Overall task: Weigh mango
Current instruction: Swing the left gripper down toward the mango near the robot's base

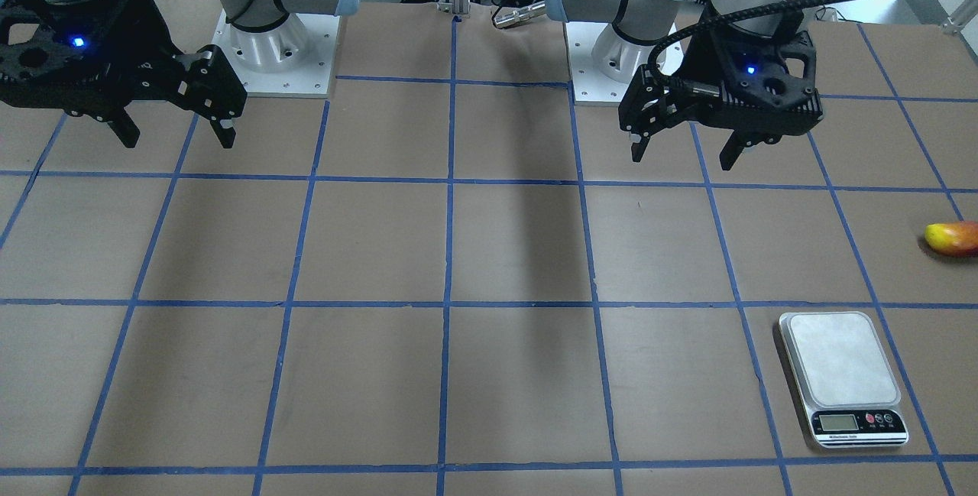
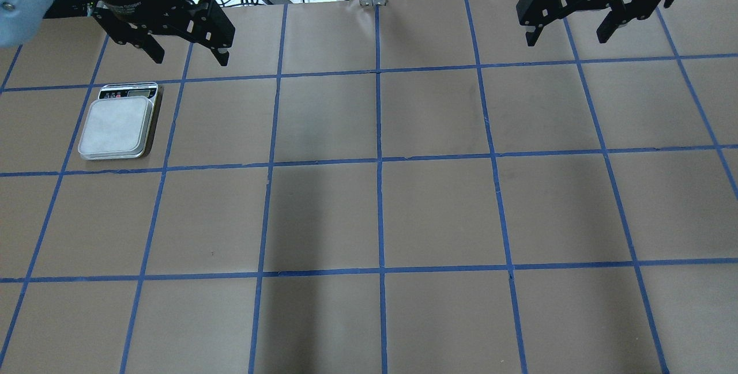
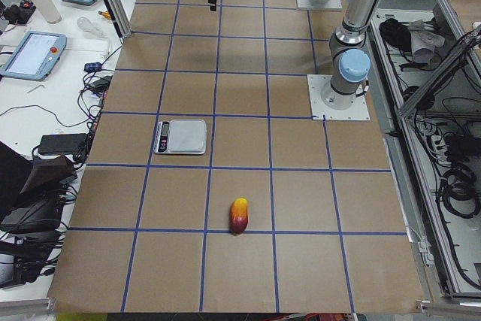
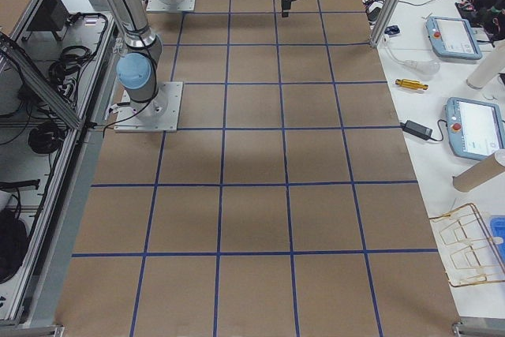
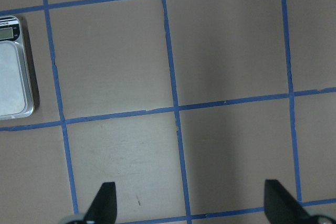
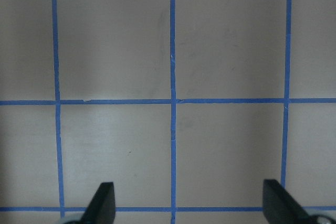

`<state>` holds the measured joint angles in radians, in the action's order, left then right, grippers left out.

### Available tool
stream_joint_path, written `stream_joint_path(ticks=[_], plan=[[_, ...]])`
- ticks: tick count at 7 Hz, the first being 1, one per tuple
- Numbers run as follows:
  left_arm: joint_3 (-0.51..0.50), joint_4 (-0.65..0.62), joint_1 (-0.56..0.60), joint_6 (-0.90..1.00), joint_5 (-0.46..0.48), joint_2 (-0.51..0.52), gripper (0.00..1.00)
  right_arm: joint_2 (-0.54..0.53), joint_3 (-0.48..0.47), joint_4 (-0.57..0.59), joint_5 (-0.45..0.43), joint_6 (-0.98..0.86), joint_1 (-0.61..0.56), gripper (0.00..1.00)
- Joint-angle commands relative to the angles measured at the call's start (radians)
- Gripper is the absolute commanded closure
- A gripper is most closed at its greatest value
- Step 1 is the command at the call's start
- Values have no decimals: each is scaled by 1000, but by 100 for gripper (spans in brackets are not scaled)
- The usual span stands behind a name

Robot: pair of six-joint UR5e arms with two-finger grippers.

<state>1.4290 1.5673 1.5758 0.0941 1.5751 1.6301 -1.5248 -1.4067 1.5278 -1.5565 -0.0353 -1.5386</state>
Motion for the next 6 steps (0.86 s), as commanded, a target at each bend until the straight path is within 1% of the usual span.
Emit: stream_joint_path(ticks=[1,3,4,5,6], plan=[[8,2,0,1,2,-3,0,0,0,0,1,0,0,0],[11,5,-8,19,2,-13,0,0,0,0,-1,0,0,0],[14,10,-28,76,2,-19,0,0,0,0,-1,0,1,0],[10,29,-64,132,2,-27,0,0,0,0,-1,0,2,0],[2,71,-129,247,2,-38,0,0,0,0,-1,0,0,0]])
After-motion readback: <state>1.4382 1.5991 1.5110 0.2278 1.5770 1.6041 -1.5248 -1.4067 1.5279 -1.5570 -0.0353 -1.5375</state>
